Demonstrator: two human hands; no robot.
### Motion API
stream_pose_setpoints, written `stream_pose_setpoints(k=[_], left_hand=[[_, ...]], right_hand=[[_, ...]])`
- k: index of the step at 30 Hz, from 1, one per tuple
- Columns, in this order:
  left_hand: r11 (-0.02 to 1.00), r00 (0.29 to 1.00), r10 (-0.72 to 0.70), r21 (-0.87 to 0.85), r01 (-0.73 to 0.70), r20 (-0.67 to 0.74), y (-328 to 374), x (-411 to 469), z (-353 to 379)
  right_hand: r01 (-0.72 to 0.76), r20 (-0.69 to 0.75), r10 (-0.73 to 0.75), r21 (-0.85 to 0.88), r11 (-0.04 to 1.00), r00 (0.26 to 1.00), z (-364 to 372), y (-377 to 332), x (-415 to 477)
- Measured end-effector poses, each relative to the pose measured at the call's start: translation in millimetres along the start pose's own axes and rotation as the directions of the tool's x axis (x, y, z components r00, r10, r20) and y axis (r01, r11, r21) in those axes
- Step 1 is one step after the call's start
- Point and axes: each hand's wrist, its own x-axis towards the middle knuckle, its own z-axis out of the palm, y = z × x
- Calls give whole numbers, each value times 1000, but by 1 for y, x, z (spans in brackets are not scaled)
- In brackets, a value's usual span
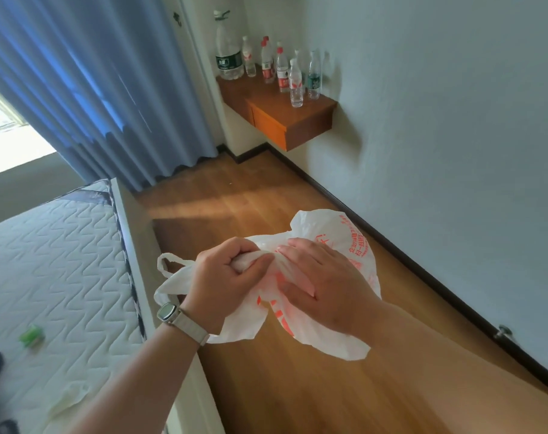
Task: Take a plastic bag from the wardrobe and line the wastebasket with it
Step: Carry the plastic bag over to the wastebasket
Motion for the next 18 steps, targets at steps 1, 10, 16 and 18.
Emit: stream_pose_setpoints(k=[1, 10, 16, 18], left_hand=[[1000, 1000, -9, 6, 9, -11, -5, 4, -4], [999, 995, -32, 1, 33, -93, -101, 75, -54], [998, 989, -44, -49, 37, -138, -175, 157, -106], [997, 989, -55, -59, 47, -138, -198, 183, -124]], right_hand=[[8, 12, -8, 6, 1000, 1000, 3, -1, 10], [68, 93, -69, 17, 998, 993, 53, -12, 134], [81, 122, -78, -21, 996, 989, 85, -31, 255], [86, 117, -82, -32, 996, 990, 95, -40, 293]])
